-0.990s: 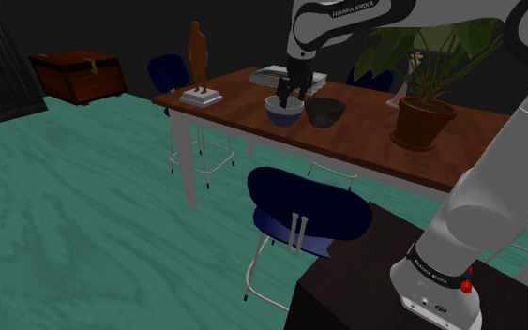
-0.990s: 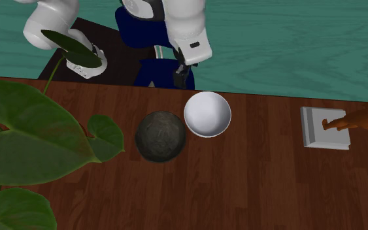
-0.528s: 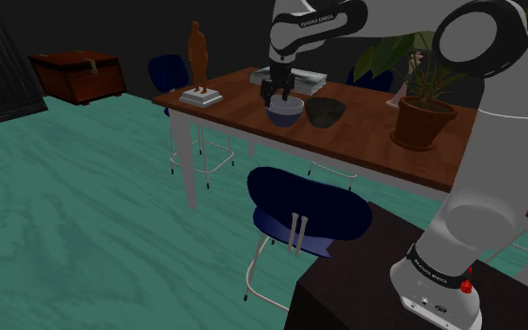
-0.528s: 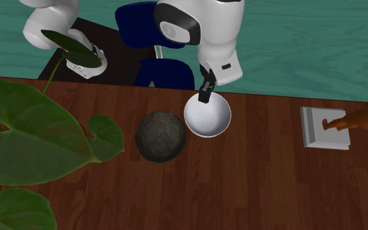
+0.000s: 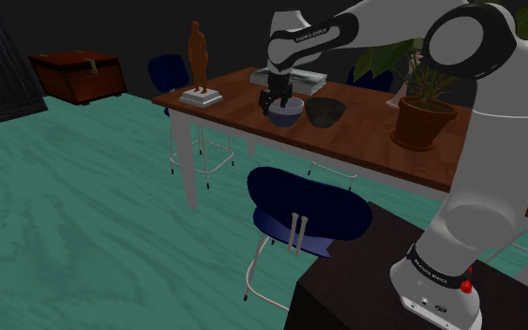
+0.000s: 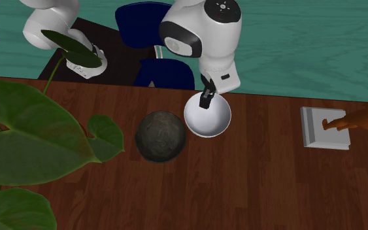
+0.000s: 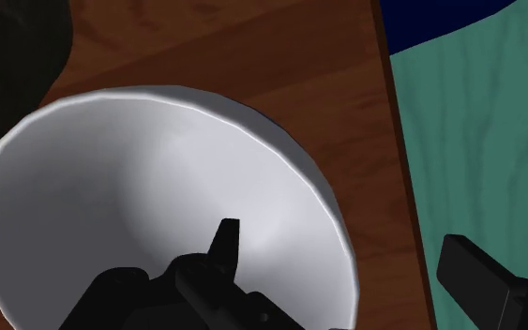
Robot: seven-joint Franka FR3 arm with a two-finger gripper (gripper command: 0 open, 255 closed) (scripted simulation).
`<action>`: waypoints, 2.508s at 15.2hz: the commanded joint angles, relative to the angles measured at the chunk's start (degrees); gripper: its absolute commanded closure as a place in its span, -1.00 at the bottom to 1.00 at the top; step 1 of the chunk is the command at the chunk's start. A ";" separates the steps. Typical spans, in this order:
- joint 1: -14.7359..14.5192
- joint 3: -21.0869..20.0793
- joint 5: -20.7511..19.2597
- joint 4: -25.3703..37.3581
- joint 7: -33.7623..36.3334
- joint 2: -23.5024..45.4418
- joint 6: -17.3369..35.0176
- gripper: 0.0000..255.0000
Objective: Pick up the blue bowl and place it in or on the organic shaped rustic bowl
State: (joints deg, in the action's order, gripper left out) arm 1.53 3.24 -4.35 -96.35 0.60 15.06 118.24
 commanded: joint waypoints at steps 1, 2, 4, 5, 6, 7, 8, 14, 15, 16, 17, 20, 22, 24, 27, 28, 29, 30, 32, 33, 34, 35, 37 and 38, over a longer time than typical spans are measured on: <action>0.03 0.01 0.01 0.00 -0.03 0.16 0.20 -1.00; 0.03 0.01 0.01 0.00 -0.03 0.16 0.20 -1.00; 0.03 0.01 0.01 0.00 -0.03 0.16 0.20 -1.00; 0.03 0.01 0.01 0.00 -0.03 0.16 0.20 -1.00; 0.03 0.01 0.01 0.00 -0.03 0.16 0.20 -1.00; 0.03 0.01 0.01 0.00 -0.03 0.16 0.20 -1.00; 0.03 0.01 0.01 0.00 -0.03 0.16 0.20 1.00; 0.02 0.01 0.01 -0.02 -0.02 0.15 0.21 1.00; 0.02 0.01 0.01 -0.02 -0.02 0.16 0.22 1.00; 0.02 0.01 0.01 -0.02 -0.02 0.16 0.22 1.00; 0.03 0.01 0.01 0.00 -0.03 0.16 0.20 1.00; 0.02 0.00 0.07 1.72 -0.19 -0.27 -1.94 1.00; 0.01 0.00 0.10 2.94 -0.30 -0.50 -3.39 1.00; 0.01 -0.01 0.14 4.24 -0.41 -0.68 -4.86 1.00; 0.00 -0.01 0.19 6.30 -0.57 -0.86 -7.10 1.00; 0.00 -0.01 0.21 7.03 -0.63 -0.89 -7.85 1.00; 0.00 -0.01 0.23 7.77 -0.69 -0.91 -8.61 1.00; 0.00 -0.01 0.25 8.54 -0.74 -0.91 -9.38 1.00; 0.00 -0.02 0.28 10.12 -0.86 -0.87 -10.93 1.00; 0.00 -0.02 0.30 10.95 -0.91 -0.83 -11.71 1.00; 0.00 -0.02 0.32 11.80 -0.97 -0.78 -12.50 1.00; 0.00 -0.02 0.34 12.67 -1.03 -0.71 -13.30 1.00; 0.01 -0.02 0.38 14.48 -1.15 -0.52 -14.92 1.00; 0.01 -0.02 0.40 15.42 -1.21 -0.40 -15.74 1.00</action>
State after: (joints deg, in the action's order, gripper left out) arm 1.52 3.22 -3.97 -81.88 -0.53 14.52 103.31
